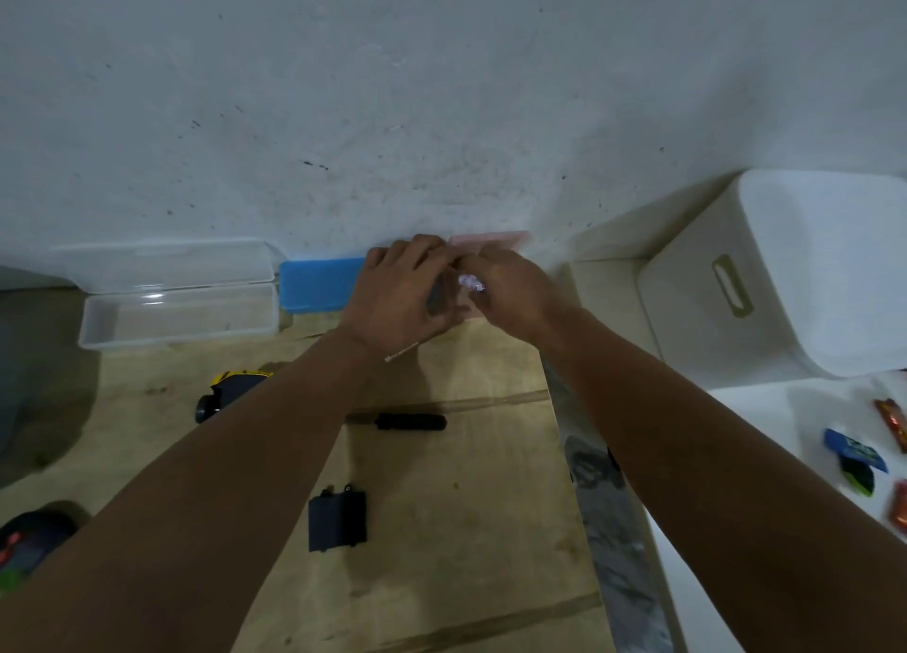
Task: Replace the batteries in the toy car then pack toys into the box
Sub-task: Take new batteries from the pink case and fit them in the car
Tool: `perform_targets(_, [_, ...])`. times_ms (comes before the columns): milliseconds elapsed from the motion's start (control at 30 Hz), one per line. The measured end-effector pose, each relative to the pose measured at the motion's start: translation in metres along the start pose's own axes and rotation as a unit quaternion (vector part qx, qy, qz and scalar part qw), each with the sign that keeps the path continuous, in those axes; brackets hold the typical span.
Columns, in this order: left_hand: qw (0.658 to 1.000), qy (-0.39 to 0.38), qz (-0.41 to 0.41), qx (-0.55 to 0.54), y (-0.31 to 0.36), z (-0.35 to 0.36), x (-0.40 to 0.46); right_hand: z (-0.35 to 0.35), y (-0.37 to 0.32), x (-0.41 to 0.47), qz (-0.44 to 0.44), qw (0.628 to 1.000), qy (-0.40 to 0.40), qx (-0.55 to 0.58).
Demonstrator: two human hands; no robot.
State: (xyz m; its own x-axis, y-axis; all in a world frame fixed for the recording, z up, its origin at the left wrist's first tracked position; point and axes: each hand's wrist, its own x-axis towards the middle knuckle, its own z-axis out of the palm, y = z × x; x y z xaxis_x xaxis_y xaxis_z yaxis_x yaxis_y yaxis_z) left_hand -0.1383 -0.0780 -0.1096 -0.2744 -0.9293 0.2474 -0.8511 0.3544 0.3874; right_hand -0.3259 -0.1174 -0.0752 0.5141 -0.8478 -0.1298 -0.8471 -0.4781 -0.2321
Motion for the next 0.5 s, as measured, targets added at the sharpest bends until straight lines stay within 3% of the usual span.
perform_targets(100, [1.000, 0.005, -0.003, 0.000, 0.001, 0.001, -0.001, 0.001, -0.001, -0.004, -0.026, 0.999, 0.021, 0.012])
perform_targets(200, [1.000, 0.002, -0.007, 0.009, 0.001, 0.001, -0.001, 0.001, 0.002, -0.015, -0.044, 0.994, 0.097, 0.031])
perform_targets(333, [1.000, -0.006, -0.015, 0.009, 0.003, -0.001, -0.002, -0.003, 0.009, -0.032, 0.025, 0.974, 0.221, 0.028])
perform_targets(500, [1.000, 0.008, -0.029, -0.001, 0.007, -0.002, -0.004, 0.002, 0.013, -0.041, 0.077, 0.973, 0.216, 0.021])
